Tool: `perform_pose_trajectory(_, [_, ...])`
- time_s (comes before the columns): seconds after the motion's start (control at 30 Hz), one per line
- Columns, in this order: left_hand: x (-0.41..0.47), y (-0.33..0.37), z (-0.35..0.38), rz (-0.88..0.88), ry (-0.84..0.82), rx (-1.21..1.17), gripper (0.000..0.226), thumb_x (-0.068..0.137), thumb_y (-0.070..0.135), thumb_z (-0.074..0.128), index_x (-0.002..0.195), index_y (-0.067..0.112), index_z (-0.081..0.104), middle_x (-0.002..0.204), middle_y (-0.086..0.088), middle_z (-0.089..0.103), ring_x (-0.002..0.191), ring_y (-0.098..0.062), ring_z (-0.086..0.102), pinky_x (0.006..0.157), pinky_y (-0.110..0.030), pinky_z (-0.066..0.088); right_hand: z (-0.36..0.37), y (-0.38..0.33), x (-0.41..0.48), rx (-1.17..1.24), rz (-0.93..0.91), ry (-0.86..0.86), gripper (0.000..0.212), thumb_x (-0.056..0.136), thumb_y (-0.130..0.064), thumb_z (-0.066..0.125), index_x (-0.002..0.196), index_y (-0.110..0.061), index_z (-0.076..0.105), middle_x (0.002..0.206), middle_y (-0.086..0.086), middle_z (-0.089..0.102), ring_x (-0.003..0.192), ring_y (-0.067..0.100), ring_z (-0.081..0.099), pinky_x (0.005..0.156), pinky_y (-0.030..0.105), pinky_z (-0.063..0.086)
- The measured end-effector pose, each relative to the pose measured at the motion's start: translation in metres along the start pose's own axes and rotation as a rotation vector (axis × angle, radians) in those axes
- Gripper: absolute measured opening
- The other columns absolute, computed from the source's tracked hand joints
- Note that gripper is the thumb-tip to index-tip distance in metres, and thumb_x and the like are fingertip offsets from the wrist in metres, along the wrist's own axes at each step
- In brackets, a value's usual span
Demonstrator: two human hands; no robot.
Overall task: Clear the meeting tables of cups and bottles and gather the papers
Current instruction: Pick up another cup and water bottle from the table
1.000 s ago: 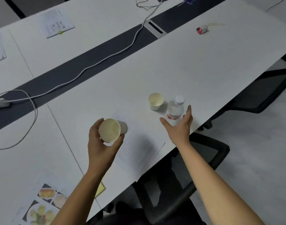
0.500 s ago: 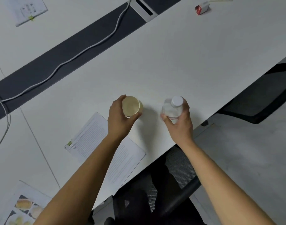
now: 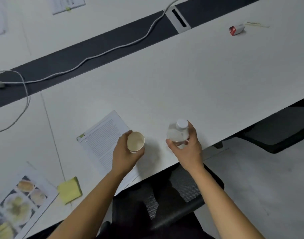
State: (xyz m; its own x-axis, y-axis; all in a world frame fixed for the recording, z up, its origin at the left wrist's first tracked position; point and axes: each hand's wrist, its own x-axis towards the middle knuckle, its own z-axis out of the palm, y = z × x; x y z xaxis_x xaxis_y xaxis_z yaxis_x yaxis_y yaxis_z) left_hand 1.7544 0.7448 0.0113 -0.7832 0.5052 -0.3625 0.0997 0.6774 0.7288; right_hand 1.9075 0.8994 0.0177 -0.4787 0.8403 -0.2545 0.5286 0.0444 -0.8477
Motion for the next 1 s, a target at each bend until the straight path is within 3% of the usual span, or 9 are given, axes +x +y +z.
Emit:
perform_pose_trajectory(0.07, [-0.031, -0.008, -0.026, -0.037, 0.189, -0.076, 0.074, 0.073, 0.038, 0.085, 0.136, 0.031, 0.047, 0.121, 0.025, 0.048, 0.116, -0.001, 0.052, 0.094, -0.027, 0.043, 0.009, -0.014, -0.008, 0.043, -0.055, -0.050, 0.083, 0.074, -0.031, 0.086, 0.141, -0.028, 0.038, 0.120, -0.030, 0.052, 0.096, -0.018, 0.058, 0.078, 0.013, 0.050])
perform_pose_trajectory(0.17, [-0.079, -0.024, -0.065, -0.117, 0.426, -0.179, 0.078, 0.073, 0.037, 0.086, 0.139, 0.032, 0.046, 0.127, 0.018, 0.047, 0.111, 0.012, 0.050, 0.089, -0.018, 0.043, 0.032, -0.034, -0.022, 0.084, -0.104, -0.174, 0.074, 0.072, -0.029, 0.087, 0.131, -0.038, 0.042, 0.116, -0.038, 0.054, 0.100, -0.016, 0.058, 0.081, 0.010, 0.049])
perform_pose_trajectory(0.27, [-0.131, -0.042, -0.094, -0.238, 0.632, -0.250, 0.078, 0.070, 0.035, 0.085, 0.137, 0.034, 0.047, 0.132, 0.015, 0.052, 0.114, 0.001, 0.054, 0.089, -0.018, 0.044, 0.058, -0.054, -0.045, 0.090, -0.167, -0.400, 0.071, 0.074, -0.031, 0.086, 0.123, -0.053, 0.039, 0.113, -0.048, 0.052, 0.102, -0.015, 0.058, 0.080, 0.005, 0.047])
perform_pose_trajectory(0.37, [-0.184, -0.058, -0.111, -0.309, 0.821, -0.330, 0.074, 0.069, 0.029, 0.087, 0.132, 0.033, 0.047, 0.124, 0.029, 0.053, 0.114, 0.001, 0.055, 0.089, -0.017, 0.043, 0.082, -0.069, -0.077, 0.071, -0.250, -0.590, 0.068, 0.078, -0.034, 0.084, 0.132, -0.046, 0.044, 0.114, -0.043, 0.055, 0.104, -0.010, 0.058, 0.081, 0.003, 0.045])
perform_pose_trajectory(0.47, [-0.238, -0.076, -0.127, -0.337, 0.953, -0.357, 0.075, 0.066, 0.030, 0.085, 0.129, 0.035, 0.045, 0.115, 0.041, 0.049, 0.108, 0.013, 0.052, 0.091, -0.021, 0.043, 0.106, -0.086, -0.119, 0.058, -0.317, -0.713, 0.065, 0.079, -0.039, 0.082, 0.132, -0.050, 0.046, 0.114, -0.040, 0.058, 0.104, -0.008, 0.060, 0.084, 0.007, 0.047])
perform_pose_trajectory(0.57, [-0.293, -0.103, -0.143, -0.376, 1.039, -0.391, 0.076, 0.065, 0.036, 0.081, 0.132, 0.038, 0.045, 0.120, 0.022, 0.053, 0.108, 0.003, 0.053, 0.088, -0.024, 0.043, 0.130, -0.099, -0.169, 0.029, -0.386, -0.810, 0.063, 0.076, -0.044, 0.083, 0.129, -0.052, 0.049, 0.116, -0.035, 0.061, 0.106, -0.004, 0.062, 0.087, 0.018, 0.052])
perform_pose_trajectory(0.7, [-0.375, -0.160, -0.164, -0.374, 1.162, -0.406, 0.076, 0.068, 0.038, 0.083, 0.134, 0.039, 0.046, 0.120, 0.030, 0.046, 0.106, 0.007, 0.048, 0.086, -0.019, 0.039, 0.165, -0.107, -0.256, -0.026, -0.475, -0.921, 0.067, 0.073, -0.044, 0.084, 0.131, -0.048, 0.050, 0.115, -0.029, 0.065, 0.103, -0.002, 0.064, 0.088, 0.025, 0.054])
perform_pose_trajectory(0.83, [-0.474, -0.233, -0.185, -0.442, 1.296, -0.500, 0.079, 0.071, 0.024, 0.089, 0.136, 0.035, 0.046, 0.122, 0.025, 0.051, 0.109, -0.005, 0.052, 0.090, -0.027, 0.044, 0.203, -0.103, -0.360, -0.068, -0.534, -0.995, 0.070, 0.072, -0.036, 0.087, 0.132, -0.042, 0.052, 0.115, -0.022, 0.068, 0.103, -0.001, 0.066, 0.092, 0.033, 0.056])
perform_pose_trajectory(1.0, [-0.590, -0.303, -0.213, -0.506, 1.541, -0.558, 0.074, 0.067, 0.024, 0.091, 0.122, 0.041, 0.045, 0.113, 0.034, 0.053, 0.099, 0.001, 0.058, 0.075, -0.019, 0.044, 0.259, -0.113, -0.484, -0.127, -0.633, -1.114, 0.064, 0.073, -0.040, 0.086, 0.128, -0.041, 0.055, 0.111, -0.018, 0.069, 0.097, -0.001, 0.067, 0.090, 0.038, 0.058])
